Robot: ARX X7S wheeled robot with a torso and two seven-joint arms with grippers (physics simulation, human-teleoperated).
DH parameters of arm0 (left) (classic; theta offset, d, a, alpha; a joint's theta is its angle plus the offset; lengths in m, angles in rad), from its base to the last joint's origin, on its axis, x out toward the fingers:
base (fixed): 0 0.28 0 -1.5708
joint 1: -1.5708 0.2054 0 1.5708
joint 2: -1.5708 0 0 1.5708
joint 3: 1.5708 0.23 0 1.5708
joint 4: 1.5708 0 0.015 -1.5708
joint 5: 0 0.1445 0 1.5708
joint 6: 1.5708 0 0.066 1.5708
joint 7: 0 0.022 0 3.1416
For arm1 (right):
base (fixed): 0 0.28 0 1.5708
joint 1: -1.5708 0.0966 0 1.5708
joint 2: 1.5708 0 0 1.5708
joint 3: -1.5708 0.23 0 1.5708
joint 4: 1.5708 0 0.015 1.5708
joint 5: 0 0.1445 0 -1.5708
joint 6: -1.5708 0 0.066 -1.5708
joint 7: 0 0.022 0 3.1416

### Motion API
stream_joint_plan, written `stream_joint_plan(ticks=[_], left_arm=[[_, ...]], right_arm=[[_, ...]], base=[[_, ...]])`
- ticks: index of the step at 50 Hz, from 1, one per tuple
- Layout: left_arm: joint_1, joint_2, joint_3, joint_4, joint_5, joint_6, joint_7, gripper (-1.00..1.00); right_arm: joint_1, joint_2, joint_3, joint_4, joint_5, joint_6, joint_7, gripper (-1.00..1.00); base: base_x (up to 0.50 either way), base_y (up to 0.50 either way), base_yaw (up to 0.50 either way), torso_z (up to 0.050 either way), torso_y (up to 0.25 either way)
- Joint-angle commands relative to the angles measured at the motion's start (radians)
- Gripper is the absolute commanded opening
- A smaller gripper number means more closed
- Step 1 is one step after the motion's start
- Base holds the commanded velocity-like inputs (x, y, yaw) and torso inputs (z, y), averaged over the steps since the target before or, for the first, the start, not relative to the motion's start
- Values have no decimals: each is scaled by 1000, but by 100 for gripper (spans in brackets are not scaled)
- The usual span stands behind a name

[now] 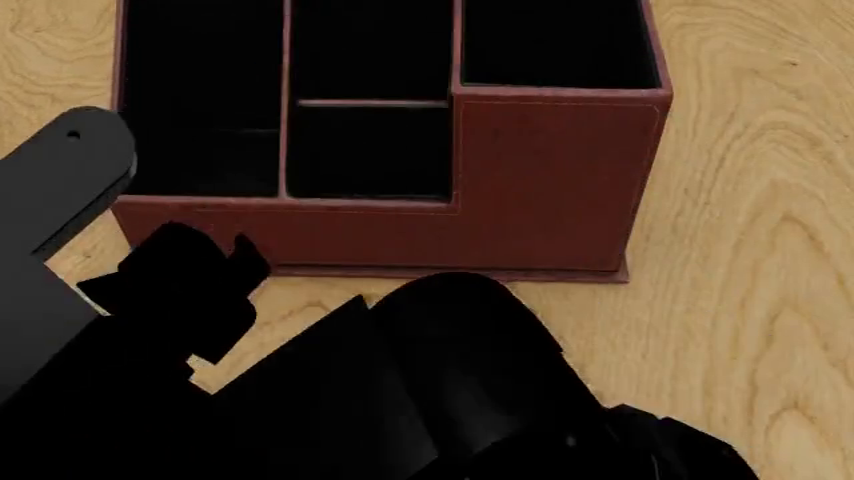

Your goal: Pick up the white mug and place it to the right of the caddy.

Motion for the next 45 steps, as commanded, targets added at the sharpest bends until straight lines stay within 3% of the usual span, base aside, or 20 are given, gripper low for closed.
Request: stream_joint_plan(ticks=[1,45], left_arm=[[-12,15,17,-4,15,-5,13,100],[-79,-33,116,-24,39,-28,-13,100]], right_arm=[[14,-28,-111,80,76,-41,50,100],[-32,6,-259,208,33,-149,-55,100]], base=[[0,0,0,0,0],[0,0,0,0,0]])
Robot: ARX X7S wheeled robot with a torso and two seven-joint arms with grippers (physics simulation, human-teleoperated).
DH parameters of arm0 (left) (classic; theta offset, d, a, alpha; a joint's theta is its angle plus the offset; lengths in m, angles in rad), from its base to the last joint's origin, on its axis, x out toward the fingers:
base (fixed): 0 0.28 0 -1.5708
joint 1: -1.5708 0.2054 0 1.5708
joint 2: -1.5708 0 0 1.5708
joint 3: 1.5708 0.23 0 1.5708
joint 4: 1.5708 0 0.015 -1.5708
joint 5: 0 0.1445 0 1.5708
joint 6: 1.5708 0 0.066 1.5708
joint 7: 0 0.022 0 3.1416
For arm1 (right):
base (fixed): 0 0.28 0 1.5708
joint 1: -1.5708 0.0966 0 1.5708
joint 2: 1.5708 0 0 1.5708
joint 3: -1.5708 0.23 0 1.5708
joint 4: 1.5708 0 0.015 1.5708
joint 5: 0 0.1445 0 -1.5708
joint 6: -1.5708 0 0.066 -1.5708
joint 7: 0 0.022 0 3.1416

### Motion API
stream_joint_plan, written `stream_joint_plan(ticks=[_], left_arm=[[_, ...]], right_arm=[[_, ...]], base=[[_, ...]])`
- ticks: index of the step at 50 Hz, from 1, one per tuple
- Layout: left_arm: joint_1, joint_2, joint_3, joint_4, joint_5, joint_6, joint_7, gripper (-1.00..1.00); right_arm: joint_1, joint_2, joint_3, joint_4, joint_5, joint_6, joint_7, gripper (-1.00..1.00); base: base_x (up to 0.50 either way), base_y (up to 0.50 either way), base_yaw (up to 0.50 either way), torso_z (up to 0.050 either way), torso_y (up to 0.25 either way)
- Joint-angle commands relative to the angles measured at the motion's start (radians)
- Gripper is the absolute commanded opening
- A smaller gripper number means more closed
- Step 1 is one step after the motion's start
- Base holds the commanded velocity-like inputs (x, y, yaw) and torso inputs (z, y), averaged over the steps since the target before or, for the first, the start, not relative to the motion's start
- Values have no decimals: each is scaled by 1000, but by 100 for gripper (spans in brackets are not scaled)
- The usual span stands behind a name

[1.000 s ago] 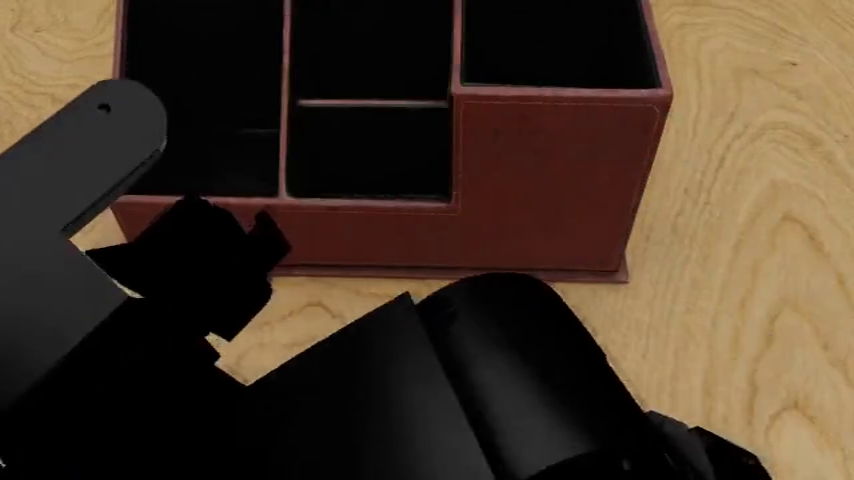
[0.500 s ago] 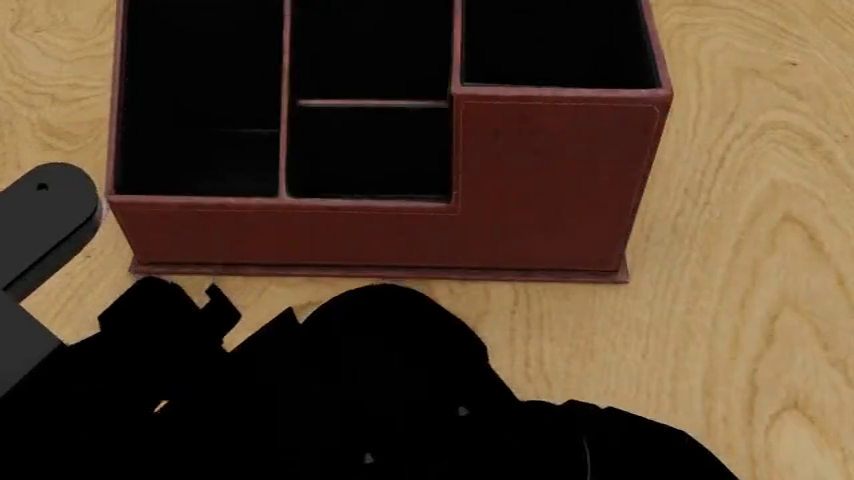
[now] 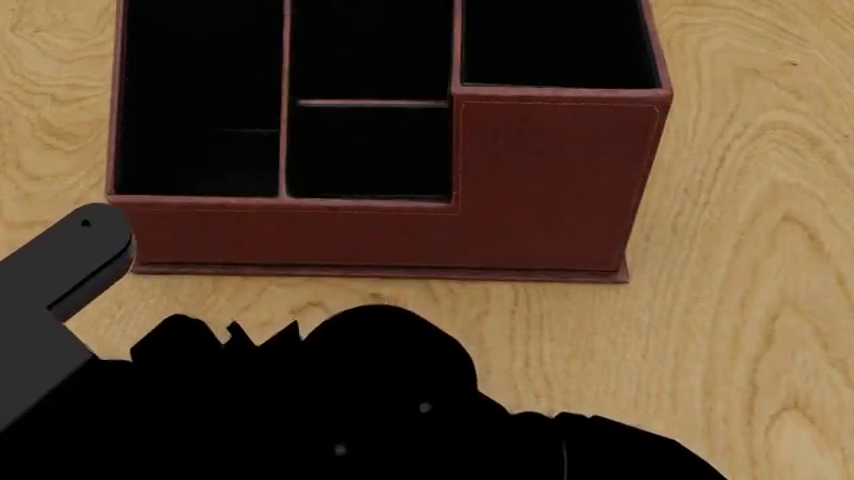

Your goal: Pick up the white mug and place it to the right of the caddy.

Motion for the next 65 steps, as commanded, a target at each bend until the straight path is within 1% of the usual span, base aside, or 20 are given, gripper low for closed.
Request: stream_joint_plan(ticks=[1,3,7,17,19,25,41,53,65], left_arm=[[-20,-10,32,-11,13,0,1,100],[-25,-8,49,-17,25,5,5,100],[-31,-10,49,-17,21,3,5,100],[-43,-3,70,-21,35,5,12,100],[-47,0,89,-25,46,9,14,100],[-51,-8,79,-18,34,-2,7,100],[-71,-21,115,-26,47,-11,-5,100],[-75,-6,122,-30,59,-13,8,100],[-93,-14,148,-39,69,-12,8,100]], right_arm=[[-13,14,-31,35,1,-23,-17,100],[-15,15,-38,44,6,-24,-18,100],[-20,15,-44,63,36,-36,-17,100],[-31,18,-64,94,34,-48,-45,100],[-33,19,-68,96,25,-50,-51,100],[-32,18,-76,114,13,-58,-68,100],[-19,1,-99,169,-28,-82,-132,100],[-24,-7,-121,203,-33,-112,-153,100],[-32,-14,-157,236,-59,-134,-190,100]], base=[[0,0,0,0,0],[0,0,0,0,0],[0,0,0,0,0],[0,0,0,0,0],[0,0,0,0,0],[0,0,0,0,0],[0,0,0,0,0],[0,0,0,0,0],[0,0,0,0,0]])
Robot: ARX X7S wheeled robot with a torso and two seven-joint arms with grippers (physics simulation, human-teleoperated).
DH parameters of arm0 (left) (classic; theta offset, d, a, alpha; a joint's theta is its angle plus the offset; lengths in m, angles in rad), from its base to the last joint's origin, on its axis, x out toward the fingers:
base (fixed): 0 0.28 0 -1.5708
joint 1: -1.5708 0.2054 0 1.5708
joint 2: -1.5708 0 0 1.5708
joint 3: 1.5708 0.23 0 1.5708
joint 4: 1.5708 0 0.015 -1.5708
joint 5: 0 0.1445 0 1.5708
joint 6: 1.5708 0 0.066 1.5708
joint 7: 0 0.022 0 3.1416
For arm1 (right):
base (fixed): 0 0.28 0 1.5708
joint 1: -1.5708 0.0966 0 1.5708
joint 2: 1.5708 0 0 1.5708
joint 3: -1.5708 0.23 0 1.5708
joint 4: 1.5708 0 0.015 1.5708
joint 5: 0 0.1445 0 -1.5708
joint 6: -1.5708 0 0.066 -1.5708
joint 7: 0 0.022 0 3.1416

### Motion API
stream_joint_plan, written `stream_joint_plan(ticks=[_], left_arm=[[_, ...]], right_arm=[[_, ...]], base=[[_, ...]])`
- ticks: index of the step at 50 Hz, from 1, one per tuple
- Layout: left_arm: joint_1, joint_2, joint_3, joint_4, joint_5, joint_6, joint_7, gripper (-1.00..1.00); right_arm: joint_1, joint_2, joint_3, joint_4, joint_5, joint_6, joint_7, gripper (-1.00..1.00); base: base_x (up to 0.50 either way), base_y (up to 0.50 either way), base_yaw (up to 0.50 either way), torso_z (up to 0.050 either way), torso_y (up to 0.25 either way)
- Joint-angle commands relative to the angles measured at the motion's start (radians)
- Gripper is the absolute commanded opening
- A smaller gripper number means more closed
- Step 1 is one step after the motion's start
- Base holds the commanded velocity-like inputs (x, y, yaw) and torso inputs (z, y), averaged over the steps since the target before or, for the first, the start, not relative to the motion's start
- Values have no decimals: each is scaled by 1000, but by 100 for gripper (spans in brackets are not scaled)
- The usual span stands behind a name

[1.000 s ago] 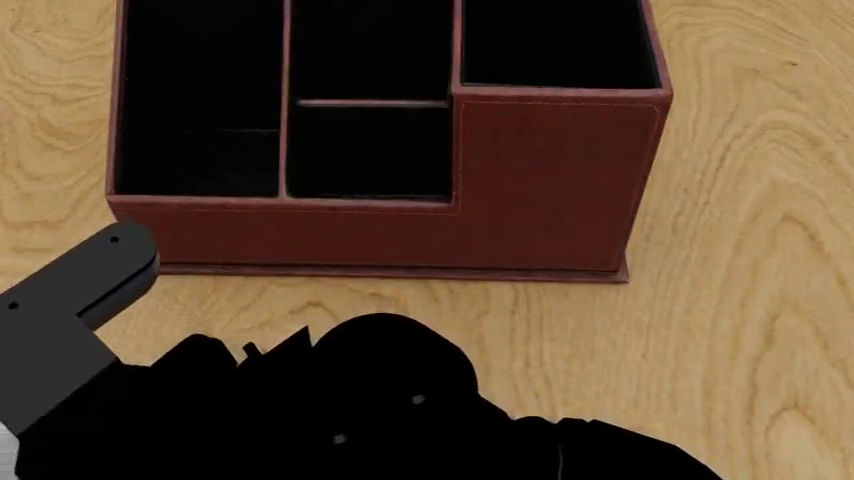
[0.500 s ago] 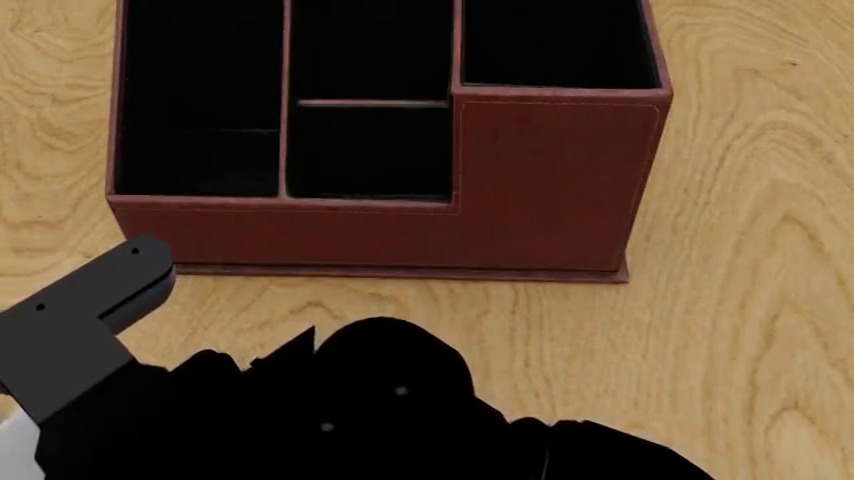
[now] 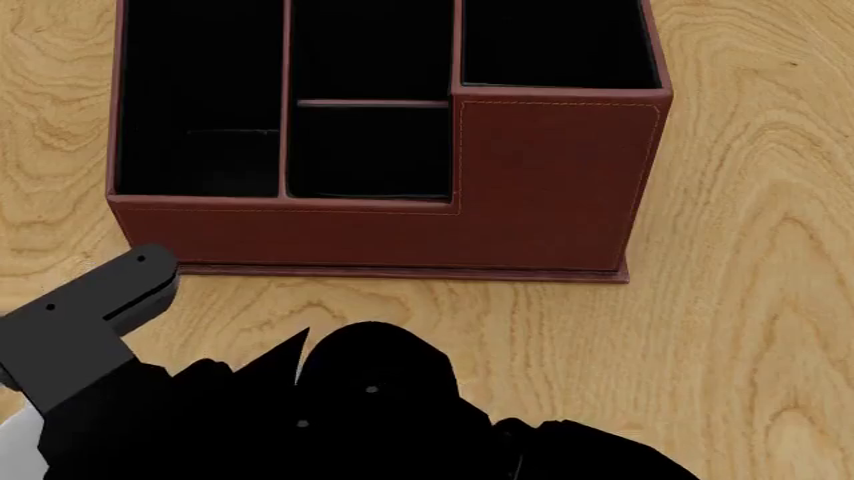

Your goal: Pick up the white mug and place it to the right of the caddy.

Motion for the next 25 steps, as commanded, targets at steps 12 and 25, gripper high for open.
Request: stream_joint_plan(ticks=[12,25], left_arm=[[-26,-7,38,-15,17,-3,5,100],[-29,-3,39,-13,25,-11,11,100]], right_arm=[[-11,-13,-60,57,-39,-42,-67,100],[-13,-22,-93,86,-40,-58,-91,100]], base=[[0,0,0,0,0],[0,0,0,0,0]])
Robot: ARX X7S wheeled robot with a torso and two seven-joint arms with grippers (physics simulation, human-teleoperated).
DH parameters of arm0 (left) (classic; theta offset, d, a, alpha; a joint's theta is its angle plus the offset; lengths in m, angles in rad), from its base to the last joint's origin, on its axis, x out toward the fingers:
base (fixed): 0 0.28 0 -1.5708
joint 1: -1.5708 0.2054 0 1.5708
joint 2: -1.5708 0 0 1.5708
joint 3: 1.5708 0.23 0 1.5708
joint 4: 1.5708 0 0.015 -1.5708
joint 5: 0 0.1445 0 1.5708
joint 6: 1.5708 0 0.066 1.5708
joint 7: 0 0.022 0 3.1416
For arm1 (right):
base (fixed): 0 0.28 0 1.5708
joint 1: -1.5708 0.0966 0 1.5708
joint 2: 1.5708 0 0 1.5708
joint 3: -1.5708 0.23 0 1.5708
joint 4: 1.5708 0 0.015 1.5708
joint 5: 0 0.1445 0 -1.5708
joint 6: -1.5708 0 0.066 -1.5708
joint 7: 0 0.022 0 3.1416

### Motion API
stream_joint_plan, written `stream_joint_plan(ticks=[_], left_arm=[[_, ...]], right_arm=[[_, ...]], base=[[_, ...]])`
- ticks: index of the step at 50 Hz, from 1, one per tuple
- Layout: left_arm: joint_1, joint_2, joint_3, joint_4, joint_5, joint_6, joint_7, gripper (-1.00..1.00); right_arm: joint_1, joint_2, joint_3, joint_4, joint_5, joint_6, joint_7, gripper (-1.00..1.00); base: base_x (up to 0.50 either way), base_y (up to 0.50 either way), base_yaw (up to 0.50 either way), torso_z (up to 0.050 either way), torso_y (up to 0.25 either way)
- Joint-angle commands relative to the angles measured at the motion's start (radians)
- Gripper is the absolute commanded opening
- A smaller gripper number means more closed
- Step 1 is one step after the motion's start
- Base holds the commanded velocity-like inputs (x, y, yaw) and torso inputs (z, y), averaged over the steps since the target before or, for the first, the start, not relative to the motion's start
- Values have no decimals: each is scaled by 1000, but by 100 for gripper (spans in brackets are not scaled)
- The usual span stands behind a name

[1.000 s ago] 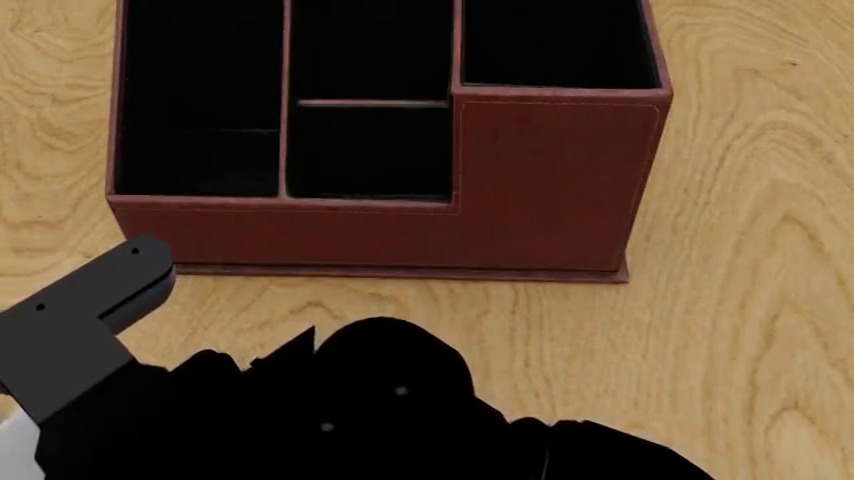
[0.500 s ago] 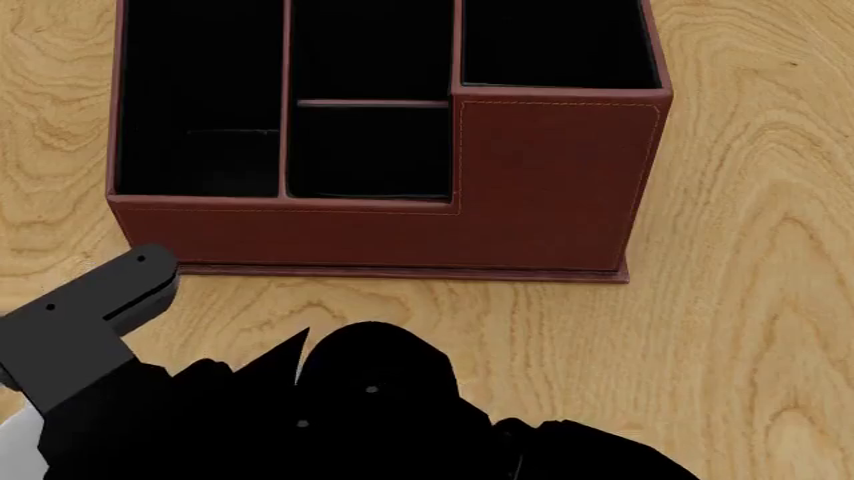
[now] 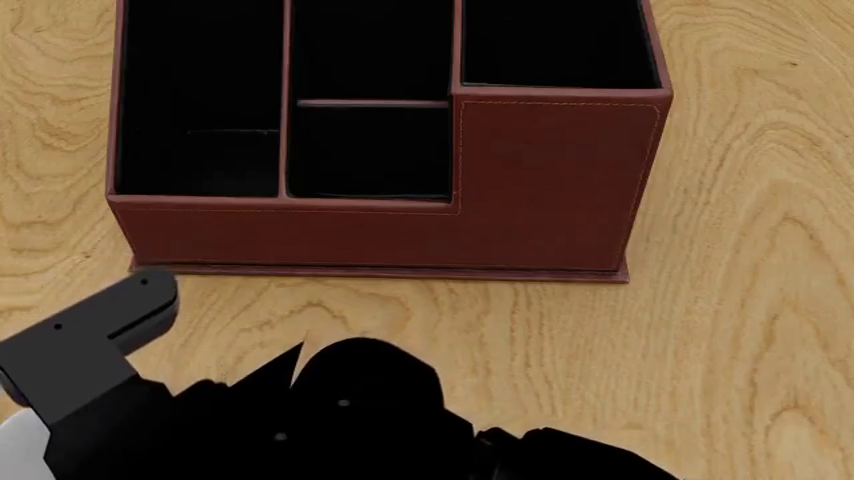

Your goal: Pick up the white mug and place it to the right of the caddy.

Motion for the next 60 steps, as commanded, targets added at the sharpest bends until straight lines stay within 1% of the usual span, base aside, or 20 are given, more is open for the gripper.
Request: stream_joint_plan(ticks=[1,23,39,60], left_arm=[[-6,1,9,-1,10,-6,3,100],[-22,8,42,-14,28,-2,13,100],[-53,8,108,-49,59,14,22,100],[-60,9,108,-40,56,0,28,100]], right_arm=[[-1,-6,-28,26,-2,-18,-24,100],[11,-20,-105,77,-22,-61,-80,100],[23,-25,-178,115,-12,-107,-123,100],[33,-25,-264,136,-4,-164,-157,100]], base=[[0,0,0,0,0],[0,0,0,0,0],[0,0,0,0,0],[0,0,0,0,0]])
